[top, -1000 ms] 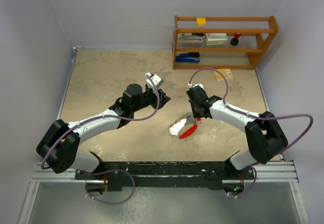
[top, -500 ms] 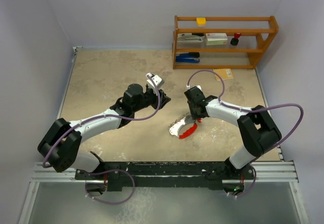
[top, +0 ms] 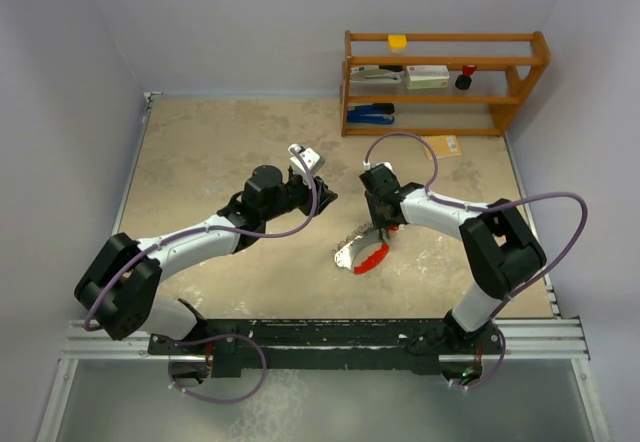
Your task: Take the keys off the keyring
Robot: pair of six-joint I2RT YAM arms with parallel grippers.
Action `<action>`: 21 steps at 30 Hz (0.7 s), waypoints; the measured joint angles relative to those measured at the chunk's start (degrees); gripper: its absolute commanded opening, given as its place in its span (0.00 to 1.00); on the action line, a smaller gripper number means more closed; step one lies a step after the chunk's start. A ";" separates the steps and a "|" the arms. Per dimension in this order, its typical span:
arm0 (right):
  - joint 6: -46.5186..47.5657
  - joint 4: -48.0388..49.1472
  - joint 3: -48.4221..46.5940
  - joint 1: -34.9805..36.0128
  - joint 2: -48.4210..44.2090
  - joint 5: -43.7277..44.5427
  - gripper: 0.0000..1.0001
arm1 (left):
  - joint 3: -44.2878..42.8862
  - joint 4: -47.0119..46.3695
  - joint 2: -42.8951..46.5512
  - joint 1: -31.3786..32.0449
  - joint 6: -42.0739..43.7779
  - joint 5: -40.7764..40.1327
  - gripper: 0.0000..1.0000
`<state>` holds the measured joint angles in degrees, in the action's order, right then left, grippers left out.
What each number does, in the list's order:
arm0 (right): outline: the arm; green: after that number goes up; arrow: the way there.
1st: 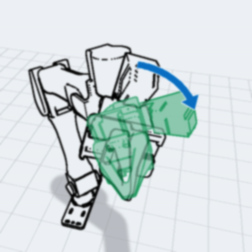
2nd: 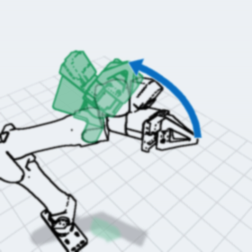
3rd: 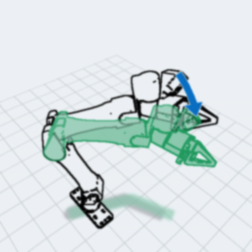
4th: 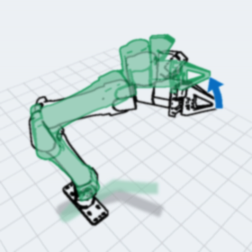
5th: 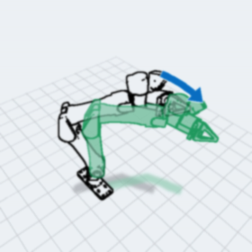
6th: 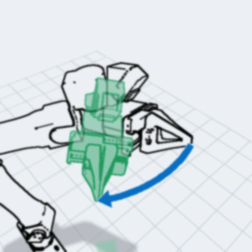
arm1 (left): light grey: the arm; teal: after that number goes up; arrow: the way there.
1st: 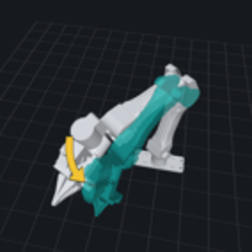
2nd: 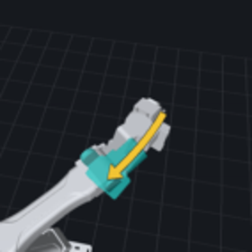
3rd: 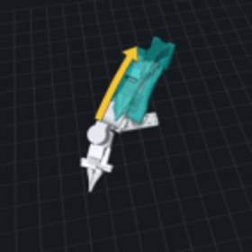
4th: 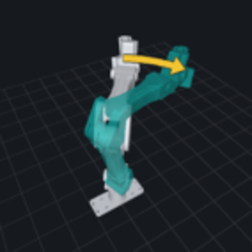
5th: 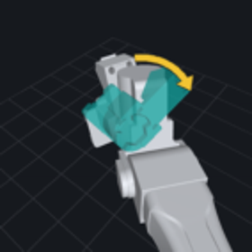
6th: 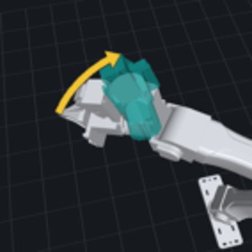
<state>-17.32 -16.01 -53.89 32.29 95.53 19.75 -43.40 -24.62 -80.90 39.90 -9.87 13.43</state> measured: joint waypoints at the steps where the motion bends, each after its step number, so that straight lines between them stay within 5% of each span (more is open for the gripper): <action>1: 0.02 0.00 -0.04 -0.02 0.02 -0.15 0.41 | 0.02 0.02 0.00 0.00 0.02 -0.02 0.36; 21: -0.98 -1.25 -0.81 -0.26 0.42 -2.91 0.50 | 0.00 3.87 0.57 -0.02 3.08 -4.31 0.36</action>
<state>-18.31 -17.26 -54.70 32.03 95.94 16.84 -43.40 -20.75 -80.34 39.88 -6.79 9.13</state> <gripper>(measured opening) 0.490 0.356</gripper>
